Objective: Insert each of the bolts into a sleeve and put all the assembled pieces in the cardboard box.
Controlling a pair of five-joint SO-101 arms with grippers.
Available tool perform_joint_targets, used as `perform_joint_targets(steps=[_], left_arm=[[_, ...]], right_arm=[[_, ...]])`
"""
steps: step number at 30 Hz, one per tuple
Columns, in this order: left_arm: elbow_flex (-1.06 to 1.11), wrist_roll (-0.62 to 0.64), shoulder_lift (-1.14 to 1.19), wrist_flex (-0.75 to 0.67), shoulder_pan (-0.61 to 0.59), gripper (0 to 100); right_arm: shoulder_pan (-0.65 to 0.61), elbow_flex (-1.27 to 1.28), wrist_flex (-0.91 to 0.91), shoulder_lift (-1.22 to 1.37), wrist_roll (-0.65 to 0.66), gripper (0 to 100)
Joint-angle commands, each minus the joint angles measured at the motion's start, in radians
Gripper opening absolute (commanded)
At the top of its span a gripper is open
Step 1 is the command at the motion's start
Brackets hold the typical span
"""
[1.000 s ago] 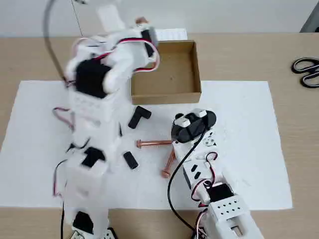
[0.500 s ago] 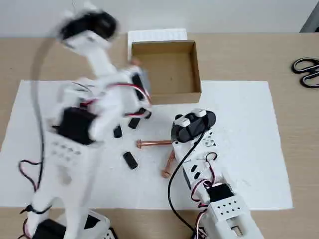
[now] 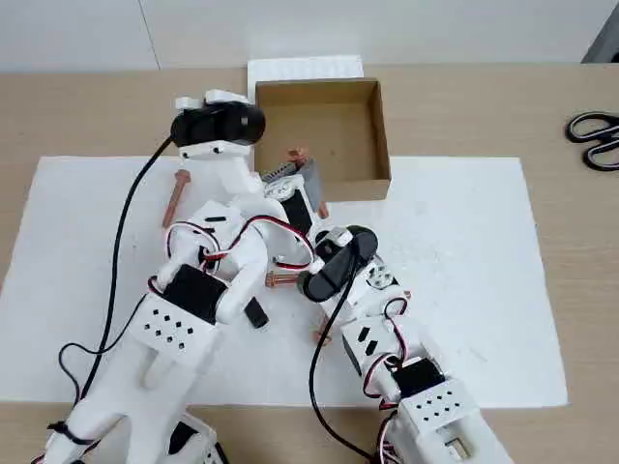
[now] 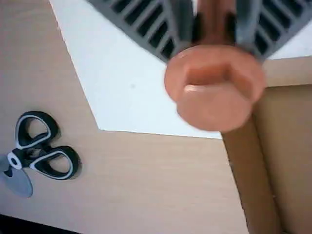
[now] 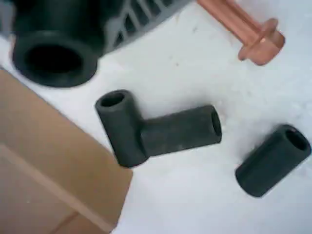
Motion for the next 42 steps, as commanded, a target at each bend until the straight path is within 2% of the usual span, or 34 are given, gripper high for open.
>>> perform_joint_targets(steps=[1, 4, 9, 16, 23, 42], left_arm=[[-0.008, 0.005, -0.051, -0.003, 0.0, 1], [-0.036, 0.003, -0.051, 0.068, -0.002, 1], [-0.142, 0.003, -0.049, 0.218, -0.002, 1], [-0.134, 0.006, -0.043, 0.203, 0.003, 1], [-0.137, 0.006, -0.048, 0.192, 0.005, 1], [-0.13, 0.005, -0.043, 0.14, 0.002, 1]], right_arm=[[-0.008, -0.035, 0.002, 0.002, 0.021, 0.4], [0.002, -0.035, 0.002, 0.002, 0.021, 0.4], [0.09, -0.037, 0.002, -0.002, 0.021, 0.4], [0.094, -0.069, 0.001, -0.005, 0.021, 0.4], [0.013, -0.173, 0.001, -0.005, 0.018, 0.4], [-0.008, -0.077, -0.001, -0.005, 0.017, 0.4]])
